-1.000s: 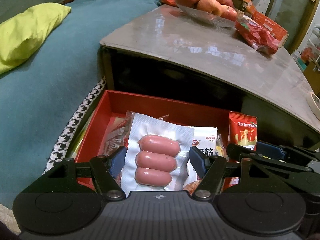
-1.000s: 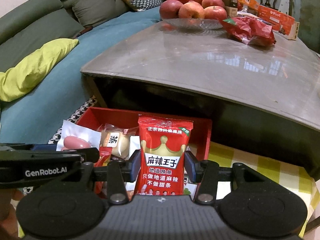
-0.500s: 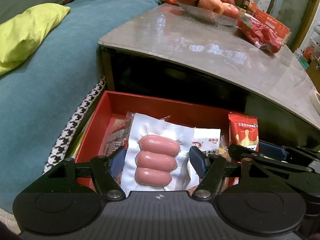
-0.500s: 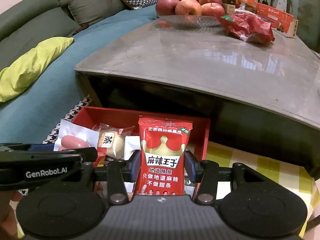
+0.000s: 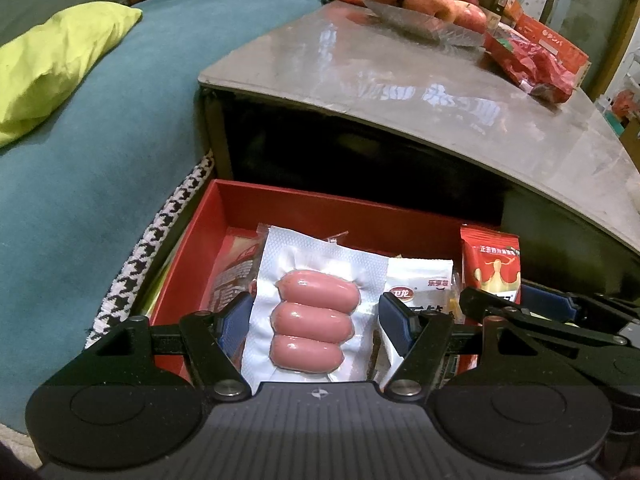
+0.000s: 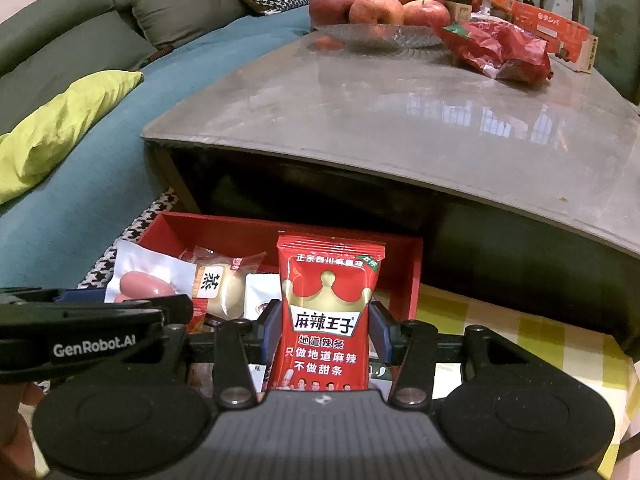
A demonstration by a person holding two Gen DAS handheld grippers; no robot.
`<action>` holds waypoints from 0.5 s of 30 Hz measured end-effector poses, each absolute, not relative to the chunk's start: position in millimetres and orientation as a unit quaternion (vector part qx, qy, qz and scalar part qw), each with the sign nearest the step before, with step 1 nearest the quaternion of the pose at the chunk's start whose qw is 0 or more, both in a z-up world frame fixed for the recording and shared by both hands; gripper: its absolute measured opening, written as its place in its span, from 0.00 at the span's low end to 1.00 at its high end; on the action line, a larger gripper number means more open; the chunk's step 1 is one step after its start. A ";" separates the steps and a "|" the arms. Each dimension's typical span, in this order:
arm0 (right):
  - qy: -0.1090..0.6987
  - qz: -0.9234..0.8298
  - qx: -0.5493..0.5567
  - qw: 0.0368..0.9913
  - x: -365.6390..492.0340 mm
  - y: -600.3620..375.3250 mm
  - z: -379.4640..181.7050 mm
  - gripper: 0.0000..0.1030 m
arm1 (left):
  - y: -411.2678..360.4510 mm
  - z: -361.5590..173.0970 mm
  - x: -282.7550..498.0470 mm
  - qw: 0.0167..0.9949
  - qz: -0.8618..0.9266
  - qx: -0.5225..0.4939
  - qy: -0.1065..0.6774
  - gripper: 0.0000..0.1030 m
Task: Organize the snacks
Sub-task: 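Carry the sausage pack and red packet over the red box with both grippers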
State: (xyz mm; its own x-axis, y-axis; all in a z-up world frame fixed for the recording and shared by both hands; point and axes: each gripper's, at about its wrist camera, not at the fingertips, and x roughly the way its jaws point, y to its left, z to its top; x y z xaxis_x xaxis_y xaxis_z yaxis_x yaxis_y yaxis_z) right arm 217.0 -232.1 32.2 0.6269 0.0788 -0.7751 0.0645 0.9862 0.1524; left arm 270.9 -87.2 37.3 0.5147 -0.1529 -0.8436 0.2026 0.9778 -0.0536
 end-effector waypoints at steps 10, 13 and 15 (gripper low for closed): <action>0.441 -0.002 0.081 0.894 224.2 -231.4 23.7 0.57 | -89.1 28.1 276.6 0.866 -0.097 0.028 0.490 0.72; 0.441 -0.002 0.080 0.894 225.7 -230.2 22.8 0.57 | -89.2 26.7 277.6 0.865 -0.094 0.029 0.491 0.72; 0.443 -0.003 0.078 0.893 226.3 -229.5 21.7 0.57 | -89.4 25.1 278.3 0.864 -0.094 0.030 0.493 0.72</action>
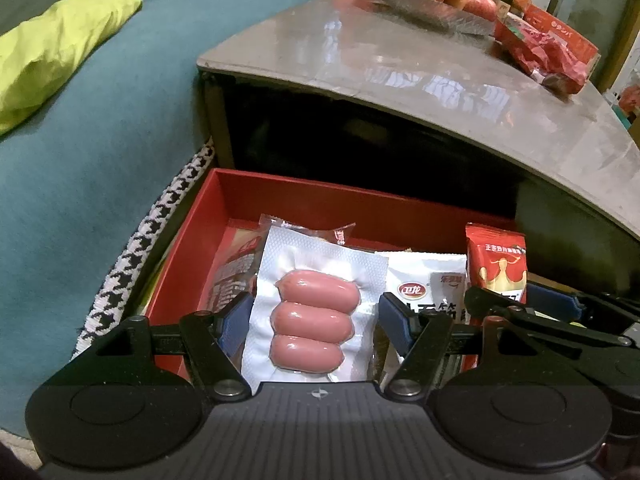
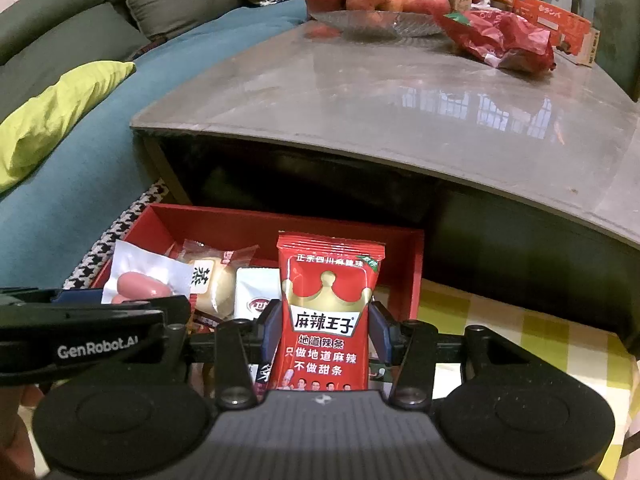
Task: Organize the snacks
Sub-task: 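Carry the sausage pack and red packet over the red box with both grippers, then lower both packets into the red box and open both grippers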
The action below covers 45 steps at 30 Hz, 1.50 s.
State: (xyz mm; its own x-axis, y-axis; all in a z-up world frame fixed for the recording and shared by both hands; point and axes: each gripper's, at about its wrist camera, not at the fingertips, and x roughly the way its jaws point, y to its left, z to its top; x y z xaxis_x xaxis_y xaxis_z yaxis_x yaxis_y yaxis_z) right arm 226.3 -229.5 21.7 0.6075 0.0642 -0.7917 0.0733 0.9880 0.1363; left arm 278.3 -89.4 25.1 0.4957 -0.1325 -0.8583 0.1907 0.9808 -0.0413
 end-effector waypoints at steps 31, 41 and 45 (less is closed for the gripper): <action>0.462 -0.003 0.057 0.885 237.4 -223.7 -0.1 0.57 | -96.1 10.4 292.3 0.856 -0.069 0.059 0.509 0.73; 0.464 -0.005 0.051 0.884 242.1 -222.1 -4.7 0.58 | -97.7 6.6 292.4 0.859 -0.062 0.069 0.504 0.76; 0.463 -0.006 0.051 0.885 241.8 -221.8 -5.8 0.59 | -95.8 5.3 294.1 0.857 -0.059 0.066 0.507 0.78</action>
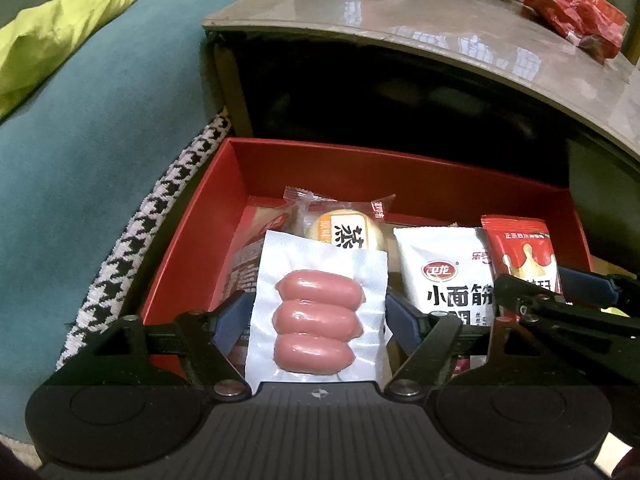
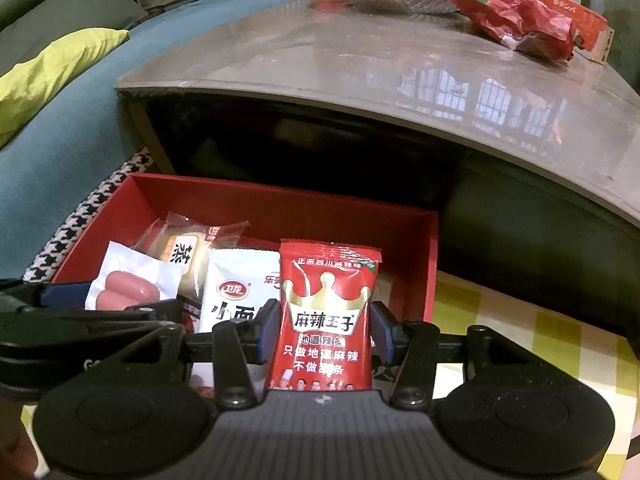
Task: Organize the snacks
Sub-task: 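Lower both packets into the red box and open both grippers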
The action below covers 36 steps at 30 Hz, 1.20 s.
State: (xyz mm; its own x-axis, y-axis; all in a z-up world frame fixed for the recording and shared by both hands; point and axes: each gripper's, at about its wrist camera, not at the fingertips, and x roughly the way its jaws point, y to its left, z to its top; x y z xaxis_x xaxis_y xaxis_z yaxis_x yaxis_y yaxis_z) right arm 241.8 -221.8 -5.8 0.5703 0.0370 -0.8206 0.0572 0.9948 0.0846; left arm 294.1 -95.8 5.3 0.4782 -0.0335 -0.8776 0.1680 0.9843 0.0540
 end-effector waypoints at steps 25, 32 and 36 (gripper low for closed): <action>0.444 -0.010 0.051 0.894 227.9 -225.1 14.9 0.68 | -81.0 23.6 278.5 0.862 -0.057 0.044 0.502 0.85; 0.435 -0.008 0.056 0.899 214.2 -226.7 27.0 0.69 | -68.6 38.2 262.5 0.877 -0.042 0.041 0.478 0.92; 0.426 -0.005 0.059 0.903 204.4 -225.6 36.8 0.70 | -64.1 43.3 251.0 0.881 -0.042 0.036 0.469 0.98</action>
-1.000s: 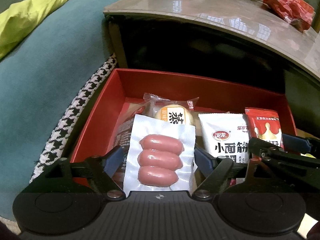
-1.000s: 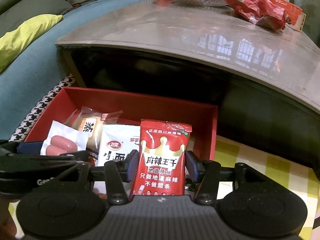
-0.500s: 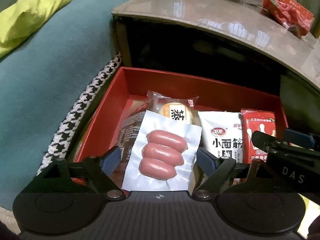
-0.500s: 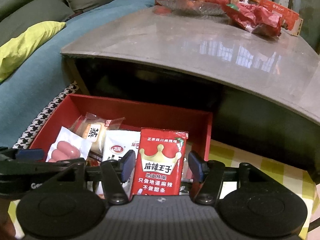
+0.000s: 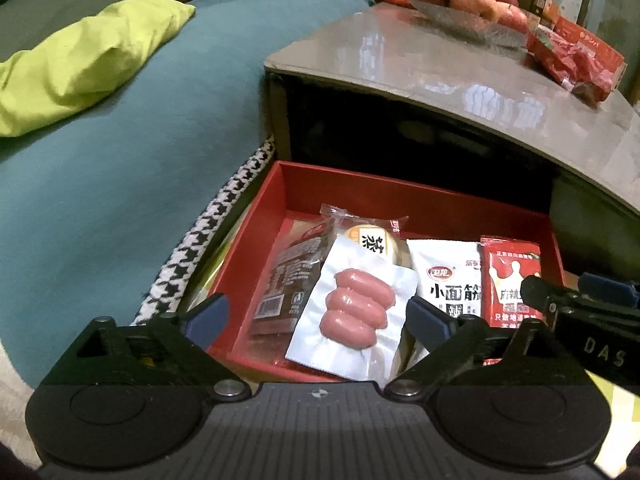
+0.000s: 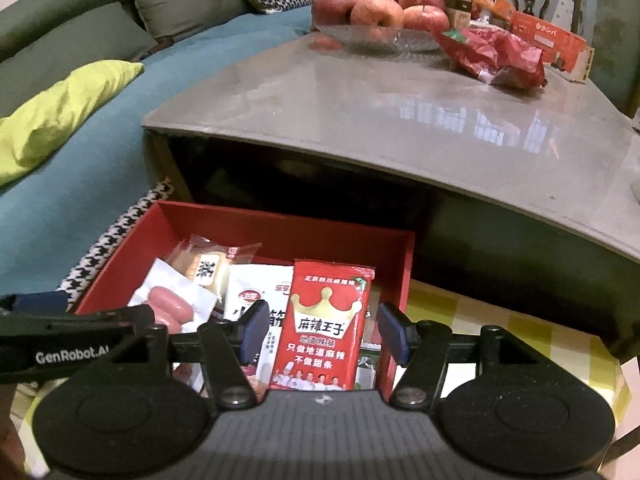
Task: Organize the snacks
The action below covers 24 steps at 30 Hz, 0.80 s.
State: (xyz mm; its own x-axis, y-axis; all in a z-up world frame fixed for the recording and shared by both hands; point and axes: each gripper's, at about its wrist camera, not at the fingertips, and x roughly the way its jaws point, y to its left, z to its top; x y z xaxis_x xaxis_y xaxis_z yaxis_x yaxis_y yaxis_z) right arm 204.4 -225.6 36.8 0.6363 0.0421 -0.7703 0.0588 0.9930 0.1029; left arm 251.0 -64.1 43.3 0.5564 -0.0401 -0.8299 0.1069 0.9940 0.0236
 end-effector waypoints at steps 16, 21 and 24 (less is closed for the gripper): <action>0.426 -0.002 0.056 0.903 155.7 -221.4 49.0 0.75 | -61.9 48.3 205.8 0.883 -0.036 0.040 0.467 1.00; 0.426 -0.001 0.061 0.903 134.3 -222.9 52.1 0.75 | -63.6 50.9 189.5 0.883 -0.038 0.041 0.467 1.00; 0.424 0.000 0.066 0.903 123.0 -223.5 54.8 0.76 | -65.2 51.5 180.5 0.882 -0.042 0.042 0.468 1.00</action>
